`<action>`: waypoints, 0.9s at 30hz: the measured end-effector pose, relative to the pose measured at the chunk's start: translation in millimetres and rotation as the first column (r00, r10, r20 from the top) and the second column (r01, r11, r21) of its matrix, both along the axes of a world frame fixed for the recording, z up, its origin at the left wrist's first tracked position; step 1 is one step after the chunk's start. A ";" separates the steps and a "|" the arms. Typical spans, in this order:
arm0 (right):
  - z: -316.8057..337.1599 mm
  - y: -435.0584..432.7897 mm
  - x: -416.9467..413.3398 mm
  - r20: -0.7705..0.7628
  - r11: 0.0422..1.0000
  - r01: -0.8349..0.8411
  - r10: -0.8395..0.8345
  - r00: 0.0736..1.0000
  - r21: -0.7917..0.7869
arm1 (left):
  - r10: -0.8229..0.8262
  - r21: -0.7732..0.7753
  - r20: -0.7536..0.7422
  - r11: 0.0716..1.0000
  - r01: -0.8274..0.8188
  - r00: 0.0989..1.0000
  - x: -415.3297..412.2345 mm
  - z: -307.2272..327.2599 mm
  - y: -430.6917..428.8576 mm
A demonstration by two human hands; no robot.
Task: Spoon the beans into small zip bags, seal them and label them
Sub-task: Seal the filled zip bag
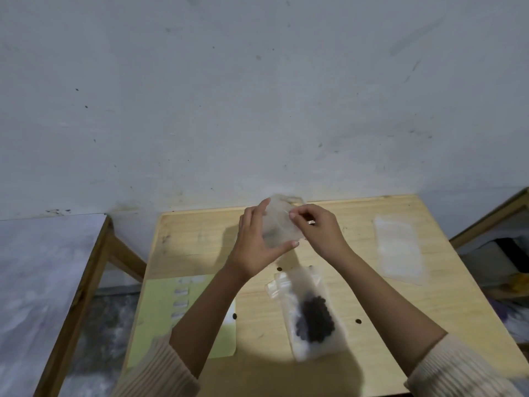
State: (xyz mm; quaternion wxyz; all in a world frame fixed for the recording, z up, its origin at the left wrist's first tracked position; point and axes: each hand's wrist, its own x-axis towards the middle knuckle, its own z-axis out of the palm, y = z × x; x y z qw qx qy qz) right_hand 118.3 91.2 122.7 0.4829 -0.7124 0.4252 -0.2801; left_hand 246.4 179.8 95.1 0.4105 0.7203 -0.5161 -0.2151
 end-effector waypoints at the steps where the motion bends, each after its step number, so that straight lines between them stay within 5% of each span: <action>1: -0.1 0.0 -0.5 -0.001 1.000 -0.001 0.001 1.000 0.001 | -0.022 -0.029 -0.031 0.999 0.021 0.999 1.3 -0.7 4.2; 11: 11.9 6.4 -6.4 0.150 0.984 -0.136 0.118 0.982 0.118 | 0.148 -0.163 -0.435 0.957 -0.240 0.888 20.9 15.1 5.5; 15: 4.4 9.2 -6.9 0.115 0.993 -0.118 0.116 0.987 0.010 | 0.153 -0.153 -0.533 0.950 -0.273 0.832 23.1 15.9 8.6; 20: 9.2 9.7 -1.2 0.159 0.999 -0.038 0.038 0.987 -0.008 | 0.066 -0.138 -0.516 0.978 -0.158 0.854 19.8 20.5 9.5; 27: 11.5 9.8 4.8 0.132 1.000 -0.005 0.002 0.991 0.020 | 0.106 -0.157 -0.523 0.963 -0.218 0.846 18.8 23.7 8.8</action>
